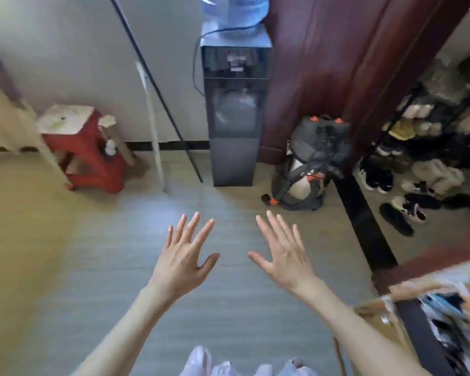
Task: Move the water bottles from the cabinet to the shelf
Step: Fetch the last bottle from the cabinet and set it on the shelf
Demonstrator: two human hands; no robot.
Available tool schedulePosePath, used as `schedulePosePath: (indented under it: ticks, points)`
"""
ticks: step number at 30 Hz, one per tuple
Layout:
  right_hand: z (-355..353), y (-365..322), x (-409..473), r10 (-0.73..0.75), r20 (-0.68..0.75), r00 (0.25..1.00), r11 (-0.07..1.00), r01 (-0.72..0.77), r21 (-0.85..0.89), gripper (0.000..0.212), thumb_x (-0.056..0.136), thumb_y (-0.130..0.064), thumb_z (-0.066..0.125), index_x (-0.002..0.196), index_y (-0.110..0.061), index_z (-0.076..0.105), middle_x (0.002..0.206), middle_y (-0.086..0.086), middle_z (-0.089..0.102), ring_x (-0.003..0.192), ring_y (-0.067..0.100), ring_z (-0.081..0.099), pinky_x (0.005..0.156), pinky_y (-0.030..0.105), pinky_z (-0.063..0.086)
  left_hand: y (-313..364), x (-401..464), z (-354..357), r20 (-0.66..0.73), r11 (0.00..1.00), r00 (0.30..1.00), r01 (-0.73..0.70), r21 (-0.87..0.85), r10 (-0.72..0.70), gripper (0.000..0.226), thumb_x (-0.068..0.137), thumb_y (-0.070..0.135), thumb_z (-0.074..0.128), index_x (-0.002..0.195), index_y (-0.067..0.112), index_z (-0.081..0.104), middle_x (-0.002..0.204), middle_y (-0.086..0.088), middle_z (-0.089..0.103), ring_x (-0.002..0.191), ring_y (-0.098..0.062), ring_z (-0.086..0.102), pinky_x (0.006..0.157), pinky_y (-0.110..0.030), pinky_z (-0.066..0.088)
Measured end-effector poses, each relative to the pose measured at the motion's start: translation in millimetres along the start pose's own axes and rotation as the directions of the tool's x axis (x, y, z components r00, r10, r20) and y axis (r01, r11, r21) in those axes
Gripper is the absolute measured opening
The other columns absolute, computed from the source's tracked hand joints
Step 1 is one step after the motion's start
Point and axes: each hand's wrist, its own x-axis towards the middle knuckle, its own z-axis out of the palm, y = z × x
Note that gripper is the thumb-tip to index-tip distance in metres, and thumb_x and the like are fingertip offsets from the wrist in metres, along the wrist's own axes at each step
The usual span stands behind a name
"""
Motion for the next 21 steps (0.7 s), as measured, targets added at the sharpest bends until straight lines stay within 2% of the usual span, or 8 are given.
schedulePosePath:
  ticks: [3, 5, 8, 11, 16, 18, 21]
  points:
    - [37.1, -96.3, 51.6, -0.159, 0.030, 0.987, 0.986, 0.158, 0.046, 0.079, 0.076, -0.067, 0.028, 0.143, -0.028, 0.013, 0.154, 0.003, 0.012, 0.142, 0.021, 0.006, 0.113, 0.044, 0.000, -92.9, -42.3, -43.4, -0.092, 0.977, 0.974, 0.211, 0.020, -0.208, 0.069, 0.078, 0.060, 0.027, 0.140, 0.029, 0.024, 0.150, -0.008, 0.023, 0.139, -0.031, 0.011, 0.111, -0.047, 0.011]
    - [62.2, -154.3, 76.6, -0.253, 0.082, 0.964, 0.966, 0.248, 0.071, 0.075, 0.083, -0.060, 0.041, 0.143, -0.029, 0.011, 0.154, 0.002, 0.010, 0.142, 0.019, 0.004, 0.114, 0.045, 0.001, -142.2, -78.5, -63.2, -0.139, 0.935, 0.926, 0.354, 0.000, -0.351, 0.069, 0.078, 0.060, 0.029, 0.139, 0.028, 0.027, 0.149, -0.008, 0.025, 0.139, -0.032, 0.014, 0.110, -0.047, 0.012]
    - [99.4, -233.1, 109.2, -0.384, 0.163, 0.909, 0.923, 0.372, 0.096, 0.074, 0.085, -0.052, 0.049, 0.143, -0.029, 0.011, 0.155, 0.002, 0.009, 0.142, 0.018, 0.003, 0.114, 0.044, 0.001, -199.4, -132.1, -82.1, -0.200, 0.831, 0.809, 0.554, -0.055, -0.552, 0.069, 0.077, 0.060, 0.029, 0.138, 0.029, 0.028, 0.149, -0.007, 0.026, 0.139, -0.030, 0.014, 0.109, -0.044, 0.008]
    - [135.5, -310.2, 140.1, -0.526, 0.242, 0.815, 0.849, 0.518, 0.099, 0.073, 0.085, -0.054, 0.047, 0.143, -0.028, 0.013, 0.154, 0.003, 0.010, 0.142, 0.019, 0.004, 0.114, 0.043, 0.003, -252.4, -181.1, -96.9, -0.236, 0.696, 0.665, 0.713, -0.080, -0.708, 0.068, 0.077, 0.060, 0.030, 0.137, 0.029, 0.030, 0.148, -0.008, 0.029, 0.137, -0.032, 0.018, 0.110, -0.050, 0.015]
    - [190.9, -450.4, 194.5, -0.719, 0.301, 0.626, 0.683, 0.717, 0.138, 0.073, 0.085, -0.056, 0.044, 0.144, -0.029, 0.009, 0.155, 0.001, 0.008, 0.142, 0.019, 0.002, 0.114, 0.044, 0.003, -339.1, -242.5, -133.1, -0.322, 0.474, 0.409, 0.866, -0.158, -0.854, 0.071, 0.074, 0.062, 0.029, 0.139, 0.031, 0.027, 0.150, -0.007, 0.022, 0.139, -0.029, 0.012, 0.110, -0.046, 0.015]
    - [212.0, -504.7, 217.9, -0.781, 0.298, 0.549, 0.608, 0.778, 0.159, 0.074, 0.084, -0.058, 0.044, 0.144, -0.030, 0.009, 0.154, 0.002, 0.010, 0.142, 0.021, 0.003, 0.113, 0.045, 0.002, -377.1, -255.0, -151.0, -0.347, 0.417, 0.337, 0.889, -0.188, -0.875, 0.073, 0.073, 0.064, 0.027, 0.139, 0.032, 0.024, 0.152, -0.005, 0.018, 0.140, -0.027, 0.008, 0.111, -0.044, 0.012]
    - [241.2, -585.8, 255.7, -0.852, 0.304, 0.426, 0.488, 0.857, 0.167, 0.079, 0.076, -0.069, 0.025, 0.143, -0.031, 0.010, 0.154, 0.003, 0.013, 0.142, 0.023, 0.005, 0.112, 0.046, 0.001, -438.4, -263.2, -183.8, -0.393, 0.353, 0.250, 0.911, -0.215, -0.885, 0.073, 0.074, 0.063, 0.029, 0.139, 0.031, 0.025, 0.151, -0.006, 0.019, 0.139, -0.028, 0.009, 0.111, -0.049, 0.014]
